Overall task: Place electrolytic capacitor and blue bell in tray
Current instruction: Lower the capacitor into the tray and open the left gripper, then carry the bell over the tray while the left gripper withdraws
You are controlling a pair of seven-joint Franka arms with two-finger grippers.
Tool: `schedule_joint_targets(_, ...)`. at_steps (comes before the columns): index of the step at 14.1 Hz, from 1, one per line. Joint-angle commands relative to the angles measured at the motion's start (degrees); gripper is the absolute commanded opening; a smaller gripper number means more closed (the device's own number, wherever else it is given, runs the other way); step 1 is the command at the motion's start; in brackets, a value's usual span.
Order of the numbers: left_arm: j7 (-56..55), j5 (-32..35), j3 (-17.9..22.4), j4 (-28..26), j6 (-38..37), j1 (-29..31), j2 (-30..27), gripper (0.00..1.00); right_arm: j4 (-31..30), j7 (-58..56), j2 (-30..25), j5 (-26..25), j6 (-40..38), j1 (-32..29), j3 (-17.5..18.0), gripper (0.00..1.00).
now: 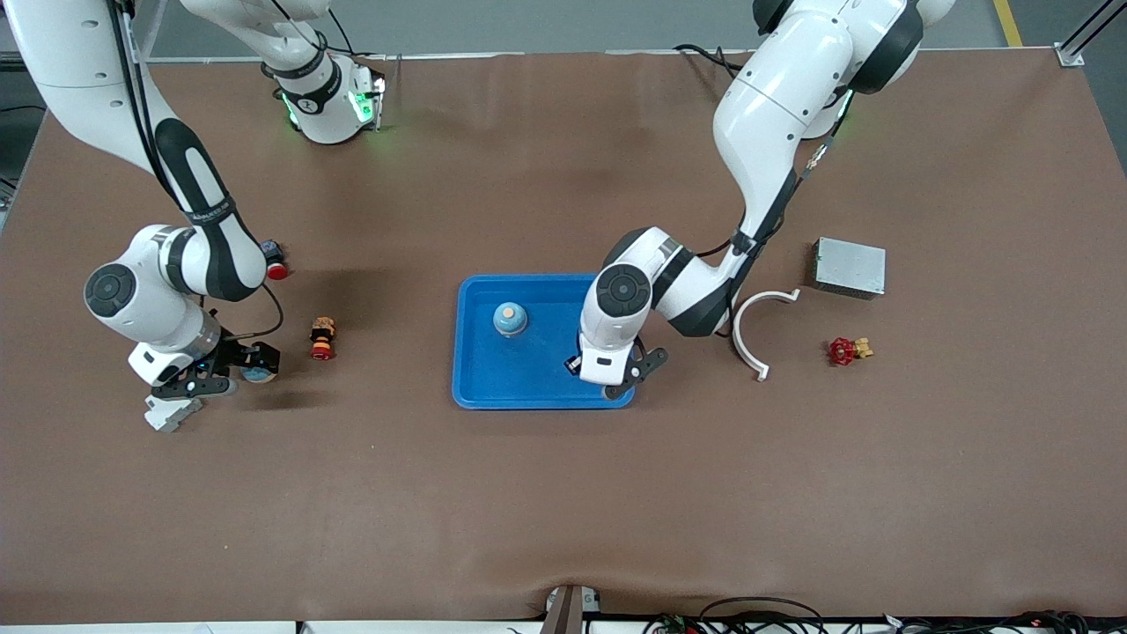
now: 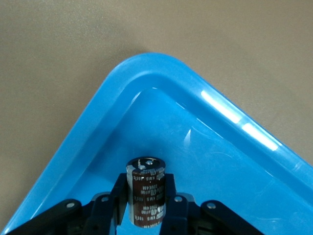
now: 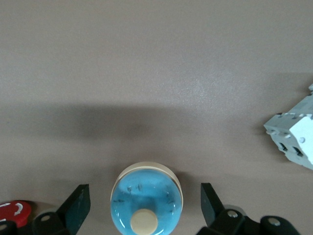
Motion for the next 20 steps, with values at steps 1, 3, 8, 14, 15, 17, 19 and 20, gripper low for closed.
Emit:
schedule_joint_targets(1,-0.5,0.7,0.9,1.2,0.5,-1.2,0.6,0.0,-2.4,-1.0,-1.6,1.1,1.1,-0.9,0.7,1.0)
schedule_joint_targets(3,-0.5,0.8,0.9,1.2,0.5,-1.2,0.6,0.0,-2.4,-1.0,-1.6,1.1,1.0,-0.9,0.7,1.0)
schedule_joint_targets(8,-0.4,0.9,0.9,1.2,0.5,-1.2,0.2,0.69,-2.4,-1.0,-1.5,1.2,1.0,-0.9,0.7,0.94)
schedule_joint_targets(14,-2.4,1.5,0.9,1.3,-0.3,-1.9,-0.4,1.0,-2.8,-0.9,-1.7,1.1,0.9,-0.7,0.9,0.0)
schedule_joint_targets(15,-2.4,1.5,0.9,1.2,-0.3,-1.9,-0.6,1.0,-2.7,-0.9,-1.8,1.1,0.8,-0.7,1.0,0.0)
schedule_joint_targets(17,-2.4,1.5,0.9,1.2,-1.6,-1.9,-0.9,1.0,-2.1,-0.9,-3.0,1.1,-0.5,-0.5,1.3,0.0)
schedule_joint_targets(19,-2.4,1.5,0.9,1.3,-3.1,-1.8,-1.8,1.0,0.7,-0.3,-5.0,1.1,-7.4,0.2,1.5,0.0)
schedule_joint_targets(20,-2.4,1.5,0.9,1.3,-4.1,-1.7,-2.3,1.0,3.3,0.8,-5.6,1.2,-12.7,0.5,1.7,0.0)
